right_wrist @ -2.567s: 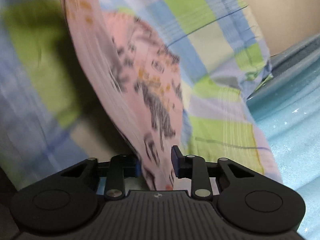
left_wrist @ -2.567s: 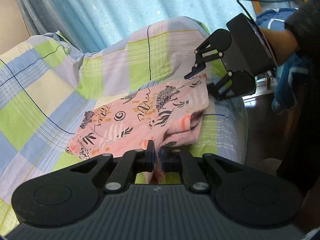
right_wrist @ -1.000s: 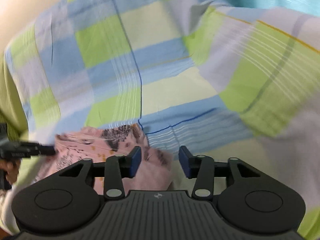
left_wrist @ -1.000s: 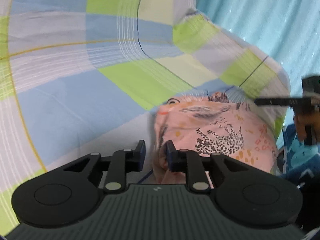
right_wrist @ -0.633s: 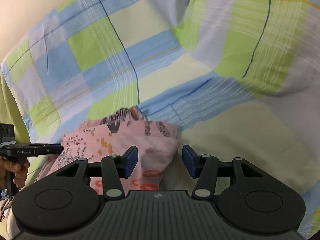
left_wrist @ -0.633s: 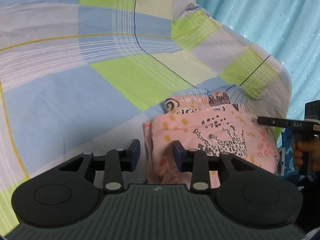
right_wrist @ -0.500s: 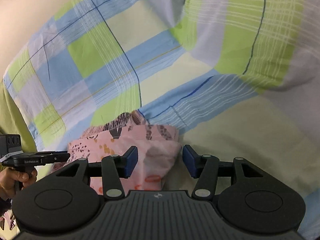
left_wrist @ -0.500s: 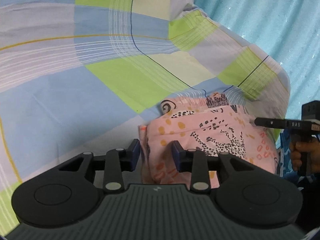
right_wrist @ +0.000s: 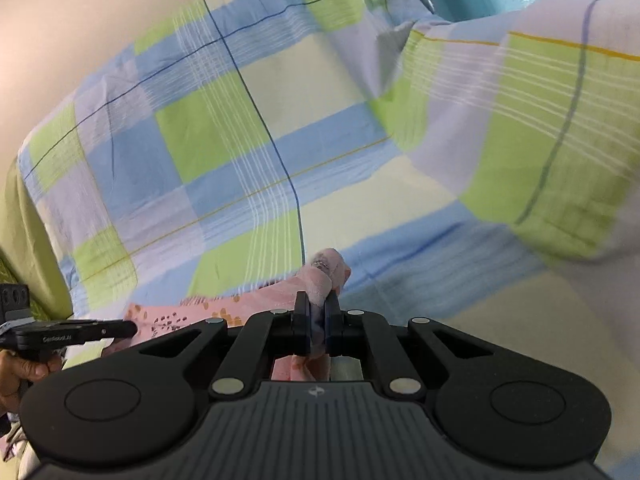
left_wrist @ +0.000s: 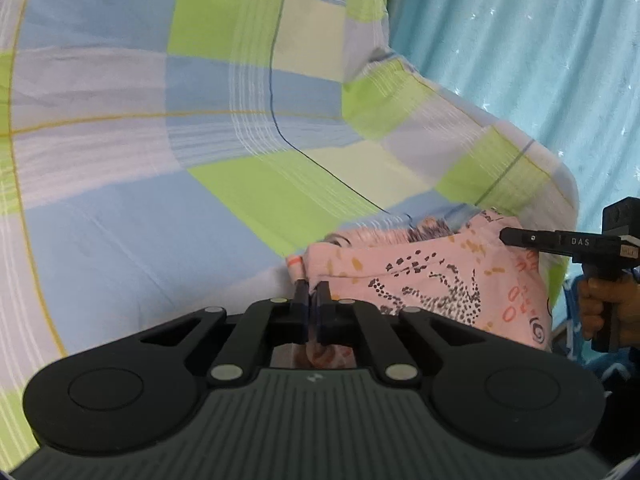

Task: Fold clothes

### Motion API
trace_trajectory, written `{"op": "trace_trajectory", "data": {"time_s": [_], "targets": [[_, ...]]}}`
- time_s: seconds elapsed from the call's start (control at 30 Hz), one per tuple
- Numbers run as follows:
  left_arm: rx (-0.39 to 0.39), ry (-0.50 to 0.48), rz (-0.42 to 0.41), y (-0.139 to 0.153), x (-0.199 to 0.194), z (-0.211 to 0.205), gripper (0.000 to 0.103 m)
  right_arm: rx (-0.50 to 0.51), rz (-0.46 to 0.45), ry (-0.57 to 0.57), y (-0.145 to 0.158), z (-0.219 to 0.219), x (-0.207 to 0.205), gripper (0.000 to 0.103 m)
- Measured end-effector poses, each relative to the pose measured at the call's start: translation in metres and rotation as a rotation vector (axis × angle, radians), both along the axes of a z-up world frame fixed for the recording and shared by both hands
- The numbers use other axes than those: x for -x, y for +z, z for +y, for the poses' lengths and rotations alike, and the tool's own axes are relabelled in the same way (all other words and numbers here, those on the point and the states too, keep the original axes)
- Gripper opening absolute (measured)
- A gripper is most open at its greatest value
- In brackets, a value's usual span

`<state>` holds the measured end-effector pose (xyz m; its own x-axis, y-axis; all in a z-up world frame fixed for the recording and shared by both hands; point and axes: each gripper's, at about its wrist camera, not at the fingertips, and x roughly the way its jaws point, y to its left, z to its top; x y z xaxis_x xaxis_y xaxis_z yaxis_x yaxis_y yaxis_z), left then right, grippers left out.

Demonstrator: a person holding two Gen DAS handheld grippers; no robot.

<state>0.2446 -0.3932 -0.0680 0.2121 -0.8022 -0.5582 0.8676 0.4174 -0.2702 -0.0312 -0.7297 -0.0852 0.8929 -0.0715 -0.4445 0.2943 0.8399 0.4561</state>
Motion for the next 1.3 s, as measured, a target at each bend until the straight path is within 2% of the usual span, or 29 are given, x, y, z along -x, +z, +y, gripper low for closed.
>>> {"op": "trace_trajectory", "data": {"time_s": [0.2,0.23,0.3,0.37,0.4,0.43,0.53,0.57,0.63,0.67,0.73,0.83,0.93,1.07,1.17,1.27,1.3], "targets": [[-0.029,0.008,-0.059,0.001,-0.005,-0.01,0.001,-0.006,0.039,-0.019,-0.008,-0.015,-0.026,0.006],[-0.03,0.01,-0.058,0.0,-0.006,-0.011,0.001,-0.008,0.024,-0.021,-0.008,-0.016,-0.023,0.006],[0.003,0.014,-0.087,0.003,-0.002,-0.008,0.001,0.005,-0.036,-0.021,0.0,-0.015,-0.015,0.006],[0.072,0.021,-0.118,0.008,0.003,0.002,0.001,0.047,-0.103,-0.017,0.014,-0.012,-0.007,0.006],[0.083,0.037,-0.116,0.008,0.003,0.004,0.001,0.047,-0.103,-0.017,0.014,-0.011,-0.007,0.006],[0.074,0.045,-0.1,0.005,0.001,0.004,0.001,0.027,-0.066,-0.016,0.007,-0.011,-0.011,0.006],[-0.024,0.047,-0.041,-0.011,-0.008,-0.006,0.001,-0.034,0.057,-0.011,-0.021,-0.014,-0.026,0.01],[-0.044,0.046,-0.025,-0.015,-0.01,-0.009,0.002,-0.052,0.095,-0.009,-0.032,-0.015,-0.03,0.009],[-0.051,0.071,-0.027,-0.017,-0.012,-0.011,0.004,-0.065,0.082,-0.027,-0.034,-0.017,-0.026,0.014],[-0.05,0.085,-0.03,-0.017,-0.015,-0.011,0.008,-0.067,0.07,-0.044,-0.033,-0.019,-0.023,0.023],[-0.046,0.125,-0.044,-0.015,-0.019,-0.007,0.014,-0.042,0.053,-0.091,-0.029,-0.02,-0.017,0.023],[-0.064,0.172,-0.098,-0.008,-0.019,0.001,0.011,0.0,0.034,-0.15,-0.023,-0.021,-0.007,0.023],[-0.064,0.168,-0.128,0.006,-0.005,0.014,0.012,0.077,0.012,-0.153,-0.013,-0.01,0.007,0.023],[-0.114,0.02,-0.286,0.022,0.05,0.028,0.015,0.207,0.006,-0.09,0.003,0.025,0.03,0.024],[-0.188,-0.151,-0.482,0.02,0.106,0.033,0.02,0.328,0.054,-0.004,0.009,0.062,0.046,0.027],[-0.288,-0.328,-0.718,0.006,0.156,0.032,0.031,0.482,0.105,0.087,0.014,0.101,0.055,0.031],[-0.315,-0.38,-0.799,0.0,0.17,0.032,0.032,0.526,0.118,0.117,0.015,0.113,0.056,0.032]]}}
